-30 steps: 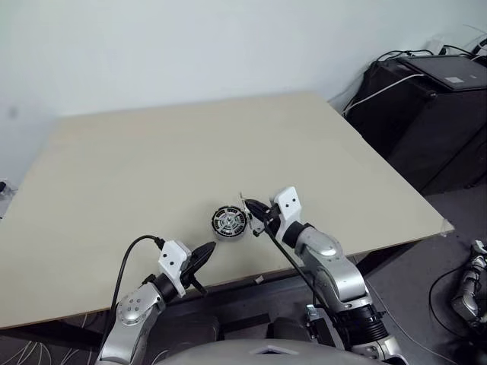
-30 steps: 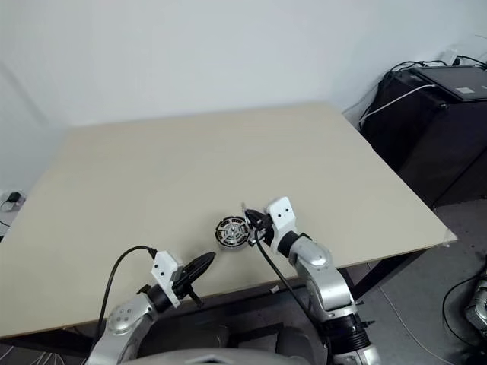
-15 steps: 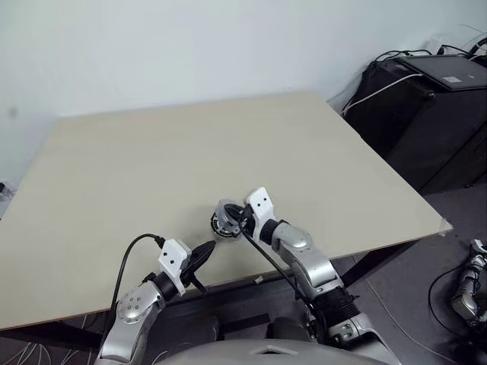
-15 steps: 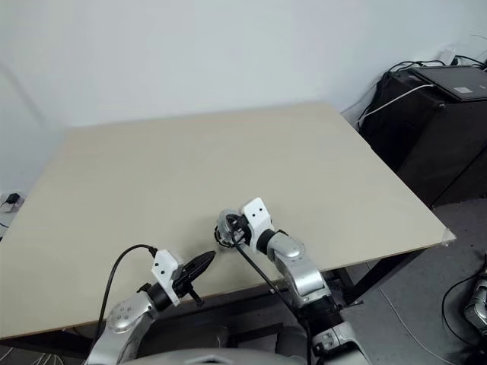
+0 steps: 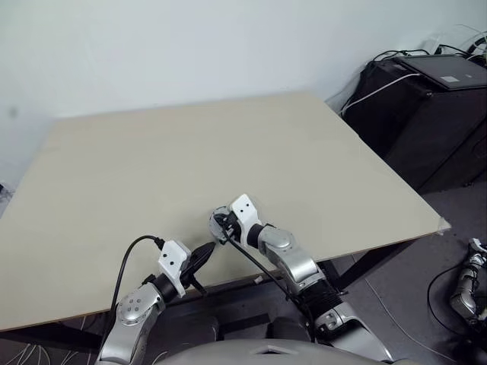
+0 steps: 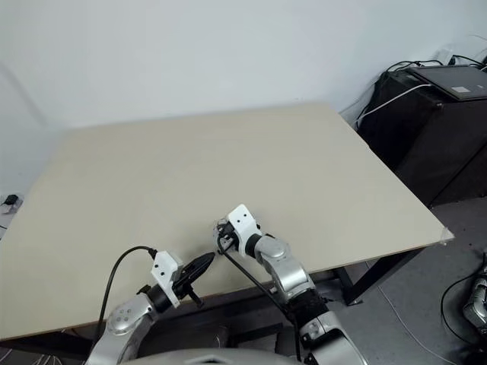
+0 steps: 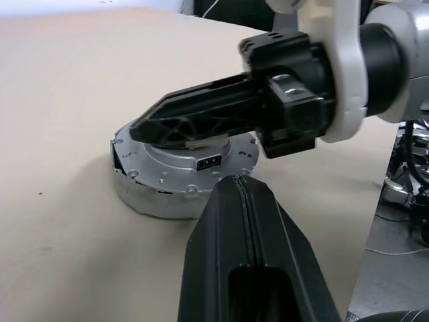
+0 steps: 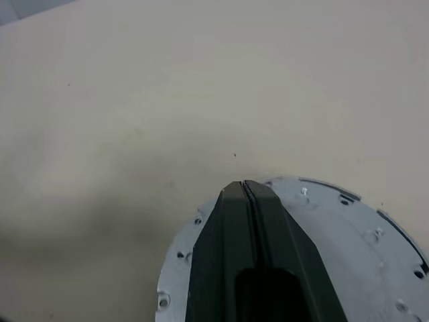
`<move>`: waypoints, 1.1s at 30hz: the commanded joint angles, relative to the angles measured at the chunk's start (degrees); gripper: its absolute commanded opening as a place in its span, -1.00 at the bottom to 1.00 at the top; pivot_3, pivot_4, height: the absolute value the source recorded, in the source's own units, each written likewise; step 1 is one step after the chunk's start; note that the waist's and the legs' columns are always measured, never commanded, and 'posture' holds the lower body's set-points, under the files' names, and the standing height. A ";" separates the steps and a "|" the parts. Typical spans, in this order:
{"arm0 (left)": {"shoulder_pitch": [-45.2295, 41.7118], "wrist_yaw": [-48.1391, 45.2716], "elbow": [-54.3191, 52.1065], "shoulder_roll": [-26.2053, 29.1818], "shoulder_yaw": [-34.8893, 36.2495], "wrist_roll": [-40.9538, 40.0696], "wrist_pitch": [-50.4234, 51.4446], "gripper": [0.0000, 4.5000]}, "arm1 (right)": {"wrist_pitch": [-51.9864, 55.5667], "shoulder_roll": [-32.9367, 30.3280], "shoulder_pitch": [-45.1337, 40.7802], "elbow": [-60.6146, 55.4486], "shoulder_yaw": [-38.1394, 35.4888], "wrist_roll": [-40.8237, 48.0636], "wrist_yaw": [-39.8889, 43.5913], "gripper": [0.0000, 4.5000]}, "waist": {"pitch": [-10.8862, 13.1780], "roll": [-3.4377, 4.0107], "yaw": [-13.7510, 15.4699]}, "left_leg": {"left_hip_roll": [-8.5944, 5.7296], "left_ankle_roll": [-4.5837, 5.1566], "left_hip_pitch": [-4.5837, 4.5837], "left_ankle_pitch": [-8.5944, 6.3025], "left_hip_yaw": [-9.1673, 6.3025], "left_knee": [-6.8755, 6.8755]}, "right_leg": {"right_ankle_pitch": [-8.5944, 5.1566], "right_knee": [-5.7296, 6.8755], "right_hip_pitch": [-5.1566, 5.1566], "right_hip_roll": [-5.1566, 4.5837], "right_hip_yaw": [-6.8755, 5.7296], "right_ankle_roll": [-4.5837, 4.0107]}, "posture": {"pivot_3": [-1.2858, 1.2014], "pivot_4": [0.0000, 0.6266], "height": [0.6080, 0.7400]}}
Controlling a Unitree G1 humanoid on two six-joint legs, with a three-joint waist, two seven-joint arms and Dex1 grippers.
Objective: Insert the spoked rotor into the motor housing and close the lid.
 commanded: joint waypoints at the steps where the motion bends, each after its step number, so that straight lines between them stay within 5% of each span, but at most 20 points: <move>1: -0.33 -0.04 -2.95 -0.06 -0.20 -0.22 -0.26 -1.00 | -1.23 0.47 -1.20 -0.69 -0.33 -0.08 0.55 -0.99 | 0.00 0.00 0.04 | 0.00 0.00 0.00 0.00 -0.01 0.00 | 0.00 0.00 0.00 0.01 0.00 0.00 | 0.03 -1.00 1.00; 5: -0.24 0.07 -3.01 -0.10 -0.21 -0.16 -0.34 -1.00 | -1.38 -1.48 -0.62 -7.41 0.50 2.23 6.58 -0.99 | 0.02 0.02 -0.02 | 0.00 0.00 -0.01 0.00 0.00 0.00 | -0.01 -0.01 0.00 0.01 0.02 0.01 | 0.03 -1.00 1.00; 8: -0.26 0.15 -2.98 -0.21 -0.23 -0.10 -0.49 -1.00 | -1.87 -4.58 -1.23 -11.61 0.02 3.22 10.67 -0.71 | 0.02 0.03 0.02 | 0.00 0.00 -0.01 0.00 -0.01 0.00 | -0.07 -0.02 0.00 0.01 0.02 0.11 | 0.03 -1.00 1.00; 20: -0.56 -0.19 -2.55 -0.41 -0.56 0.02 -1.20 -1.00 | -2.46 -9.29 -4.07 -5.69 -1.78 3.75 15.84 0.99 | 0.02 0.02 0.07 | 0.01 0.00 -0.01 0.00 -0.01 -0.01 | -0.11 -0.03 0.00 0.00 0.02 0.17 | 0.03 -1.00 1.00; 33: 0.49 0.32 -3.45 -0.47 -0.62 -0.14 -1.02 -1.00 | -3.94 -9.11 -6.41 3.52 -1.63 1.63 16.48 0.99 | 0.03 0.02 0.06 | 0.01 0.00 -0.01 0.00 0.00 -0.01 | 0.00 -0.03 0.00 0.00 0.02 -0.01 | 0.03 -1.00 1.00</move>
